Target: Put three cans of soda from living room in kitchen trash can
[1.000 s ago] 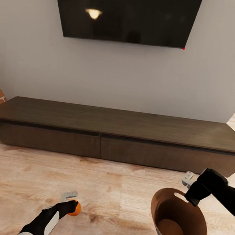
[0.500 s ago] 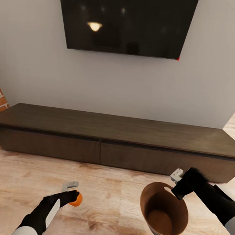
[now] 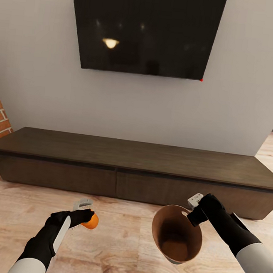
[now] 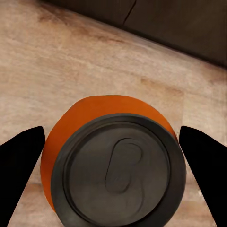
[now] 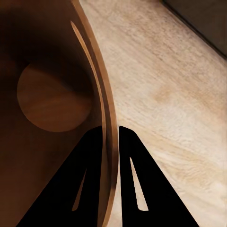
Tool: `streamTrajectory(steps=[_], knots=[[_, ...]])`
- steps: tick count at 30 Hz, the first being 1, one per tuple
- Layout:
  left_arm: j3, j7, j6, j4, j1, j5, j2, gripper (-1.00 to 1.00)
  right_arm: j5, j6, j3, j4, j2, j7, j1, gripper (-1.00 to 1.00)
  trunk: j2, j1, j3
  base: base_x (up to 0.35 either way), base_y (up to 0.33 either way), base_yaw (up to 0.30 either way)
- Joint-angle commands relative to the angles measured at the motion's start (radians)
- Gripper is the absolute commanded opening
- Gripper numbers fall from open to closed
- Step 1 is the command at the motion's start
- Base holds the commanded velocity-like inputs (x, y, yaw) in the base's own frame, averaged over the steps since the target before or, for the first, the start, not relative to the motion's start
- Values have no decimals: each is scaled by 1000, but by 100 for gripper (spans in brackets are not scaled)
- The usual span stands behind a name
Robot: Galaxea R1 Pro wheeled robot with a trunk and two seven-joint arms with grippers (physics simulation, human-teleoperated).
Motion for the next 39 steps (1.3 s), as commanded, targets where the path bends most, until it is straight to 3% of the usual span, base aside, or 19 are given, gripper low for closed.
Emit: streamTrajectory(steps=[1, 3, 10, 16, 22, 30, 39], knots=[[0, -1, 14, -18, 1, 4, 0, -100, -2, 1, -1, 3, 8, -6, 0, -100, 7, -4, 3, 0, 0, 0], [-1, -2, 58, -73, 2, 24, -2, -100, -2, 1, -2, 8, 24, -23, 0, -100, 21, -12, 10, 0, 0, 0], [-12, -4, 164, -189, 5, 74, -3, -100, -2, 1, -2, 19, 43, -39, 1, -100, 70, -38, 31, 0, 0, 0], [-79, -36, 224, -218, 6, 121, -2, -100, -1, 1, -2, 61, 73, -41, 2, -100, 112, -61, 50, 0, 0, 0], [-110, -57, 253, -222, 6, 132, -2, -100, -1, 1, -1, 86, 99, -70, 2, -100, 154, -84, 69, 0, 0, 0], [-117, -110, 296, -231, 6, 135, -2, -100, -2, 1, -1, 122, 123, -101, 2, -100, 210, -115, 94, 0, 0, 0], [-124, -179, 385, -349, 42, 136, -2, -100, -2, 1, -1, 164, 145, -146, 2, -100, 273, -150, 122, 0, 0, 0]])
